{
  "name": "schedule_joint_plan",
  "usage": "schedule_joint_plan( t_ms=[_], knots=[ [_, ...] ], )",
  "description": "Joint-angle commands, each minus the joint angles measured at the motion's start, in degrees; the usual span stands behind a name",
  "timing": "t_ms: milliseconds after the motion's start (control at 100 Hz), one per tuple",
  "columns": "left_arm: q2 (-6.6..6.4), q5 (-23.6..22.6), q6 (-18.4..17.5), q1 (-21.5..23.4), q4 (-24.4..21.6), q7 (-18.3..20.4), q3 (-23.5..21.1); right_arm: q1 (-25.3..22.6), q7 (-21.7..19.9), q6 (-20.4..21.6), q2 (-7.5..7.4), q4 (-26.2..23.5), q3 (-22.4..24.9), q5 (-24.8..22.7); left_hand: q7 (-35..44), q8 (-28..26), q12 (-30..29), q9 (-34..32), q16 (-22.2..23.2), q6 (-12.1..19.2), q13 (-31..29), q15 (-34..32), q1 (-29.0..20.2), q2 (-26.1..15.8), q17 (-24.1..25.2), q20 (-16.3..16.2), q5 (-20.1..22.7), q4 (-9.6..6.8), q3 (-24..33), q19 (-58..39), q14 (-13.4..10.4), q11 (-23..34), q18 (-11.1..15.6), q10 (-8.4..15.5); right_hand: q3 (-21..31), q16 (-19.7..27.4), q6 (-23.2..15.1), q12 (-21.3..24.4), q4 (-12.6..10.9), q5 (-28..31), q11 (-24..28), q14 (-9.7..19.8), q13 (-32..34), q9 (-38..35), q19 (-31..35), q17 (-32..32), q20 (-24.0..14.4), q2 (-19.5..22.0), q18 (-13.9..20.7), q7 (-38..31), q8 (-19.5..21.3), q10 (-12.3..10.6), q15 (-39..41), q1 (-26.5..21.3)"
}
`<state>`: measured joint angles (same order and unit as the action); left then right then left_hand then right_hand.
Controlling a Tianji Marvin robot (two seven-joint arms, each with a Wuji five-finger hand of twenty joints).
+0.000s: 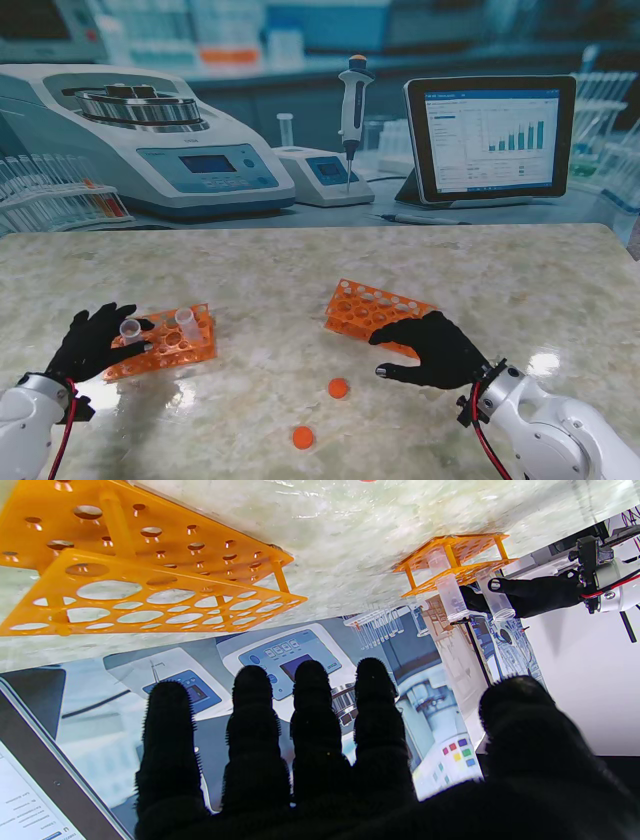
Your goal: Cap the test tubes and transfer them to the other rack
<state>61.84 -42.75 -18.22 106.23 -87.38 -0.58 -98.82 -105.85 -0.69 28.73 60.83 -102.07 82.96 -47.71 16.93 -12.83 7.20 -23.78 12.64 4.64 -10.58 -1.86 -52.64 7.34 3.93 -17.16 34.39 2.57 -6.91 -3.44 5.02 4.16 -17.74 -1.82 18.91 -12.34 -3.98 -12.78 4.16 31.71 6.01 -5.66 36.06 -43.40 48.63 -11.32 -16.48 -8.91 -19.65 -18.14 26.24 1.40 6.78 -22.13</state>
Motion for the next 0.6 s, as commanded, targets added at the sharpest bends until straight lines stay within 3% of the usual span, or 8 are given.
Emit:
schedule_joint_plan(
  t_ms=[0,220,250,280,370,400,560,590],
  knots=[
    [0.11,0.0,0.4,0.1,0.7,-0.1,0.2,-0.2,-0.2,0.0,0.01,0.1,-0.2,0.1,0.0,-0.5,-0.9,-0.2,-0.7,3.5,0.9,0.7,-7.3,-8.7,0.6,1.4,4.3,-0.72,5.4,2.3,-1.0,-0.6,0.8,0.4,-0.8,0.2,-0.7,-0.2,-1.5,-0.1,-0.1,0.1,-1.5,-0.3,-0.9,0.7,-0.5,1.1,0.7,0.1,0.6,0.1,-0.5,-0.2],
    [0.3,0.5,0.9,-0.2,2.0,-1.2,0.5,-0.1,-0.4,0.0,-0.02,0.1,-0.4,0.2,-0.2,-0.4,-0.9,-0.2,-0.7,3.2,0.9,0.7,-7.3,-9.0,0.5,1.5,4.4,-0.66,5.4,2.4,-1.0,-0.6,0.9,-0.3,-0.8,0.2,-0.7,-0.2,-1.5,0.0,0.0,0.1,-1.5,-0.3,-0.9,0.6,-0.5,1.1,0.7,0.1,0.6,0.2,-0.5,-0.2],
    [0.34,0.7,0.9,-0.2,2.2,-1.3,0.5,-0.1,-0.4,0.0,-0.02,0.1,-0.4,0.2,-0.3,-0.4,-0.9,-0.4,-0.7,3.2,0.9,0.7,-7.3,-9.0,0.5,1.5,4.4,-0.65,5.4,2.4,-1.1,-0.6,0.9,1.3,-0.8,0.2,-0.7,-0.2,-1.5,-0.1,-0.1,0.1,-1.5,-0.3,-0.9,0.7,-0.5,1.1,0.8,0.1,0.6,0.1,-0.5,-0.2],
    [0.39,0.8,0.9,-0.2,2.3,-1.5,0.5,-0.1,-0.4,-0.1,-0.02,0.1,-0.4,0.2,-0.3,-0.4,-0.9,-0.2,-0.7,3.0,0.9,0.7,-7.3,-9.1,0.5,1.6,4.4,-0.66,5.4,2.4,-1.0,-0.6,0.9,-0.2,-0.8,0.2,-0.7,-0.2,-1.5,-0.1,-0.1,0.1,-1.5,-0.3,-0.9,0.7,-0.5,1.1,0.7,0.1,0.6,0.2,-0.5,-0.2],
    [0.53,1.3,0.7,-0.1,2.6,-2.0,0.3,-0.1,-0.4,-0.1,-0.03,0.1,-0.4,0.2,-0.4,-0.3,-0.8,-0.4,-0.7,3.1,0.9,0.7,-7.3,-9.1,0.5,1.6,4.4,-0.64,5.4,2.4,-1.0,-0.3,0.9,1.7,-0.8,0.2,-0.7,-0.2,-1.5,0.0,0.0,0.2,-1.5,-0.3,-0.9,0.7,-0.5,1.1,0.7,0.1,0.6,0.1,-0.5,-0.2],
    [0.56,1.4,0.7,0.0,2.6,-2.1,0.2,-0.1,-0.4,-0.1,-0.03,0.1,-0.4,0.2,-0.4,-0.4,-0.8,-0.2,-0.7,2.9,0.9,0.7,-7.3,-9.1,0.5,1.6,4.5,-0.65,5.4,2.5,-1.0,-0.4,0.9,0.0,-0.8,0.2,-0.7,-0.2,-1.5,0.0,-0.1,0.1,-1.5,-0.3,-0.9,0.7,-0.5,1.1,0.7,0.1,0.6,0.1,-0.5,-0.2],
    [0.83,3.2,-0.3,0.2,2.4,-2.3,-0.3,0.0,-0.4,0.0,-0.04,0.2,-0.4,0.2,-0.5,-0.3,-0.8,-0.5,-0.7,2.8,0.8,0.7,-7.4,-9.2,0.5,1.6,4.5,-0.64,5.4,2.4,-1.0,-0.4,0.9,1.4,-0.8,0.2,-0.7,-0.2,-1.5,0.0,-0.1,0.1,-1.6,-0.3,-0.9,0.7,-0.5,1.1,0.7,0.1,0.6,0.1,-0.5,-0.2],
    [0.88,3.5,-0.5,0.3,2.4,-2.3,-0.3,0.0,-0.5,0.0,-0.04,0.2,-0.4,0.2,-0.5,-0.3,-0.8,-0.4,-0.7,2.8,0.8,0.7,-7.4,-9.3,0.5,1.6,4.5,-0.63,5.3,2.4,-1.0,-0.4,0.9,-0.1,-0.8,0.2,-0.7,-0.2,-1.5,-0.1,-0.1,0.1,-1.5,-0.3,-0.9,0.7,-0.5,1.1,0.7,0.1,0.6,0.1,-0.5,-0.2]
  ],
)
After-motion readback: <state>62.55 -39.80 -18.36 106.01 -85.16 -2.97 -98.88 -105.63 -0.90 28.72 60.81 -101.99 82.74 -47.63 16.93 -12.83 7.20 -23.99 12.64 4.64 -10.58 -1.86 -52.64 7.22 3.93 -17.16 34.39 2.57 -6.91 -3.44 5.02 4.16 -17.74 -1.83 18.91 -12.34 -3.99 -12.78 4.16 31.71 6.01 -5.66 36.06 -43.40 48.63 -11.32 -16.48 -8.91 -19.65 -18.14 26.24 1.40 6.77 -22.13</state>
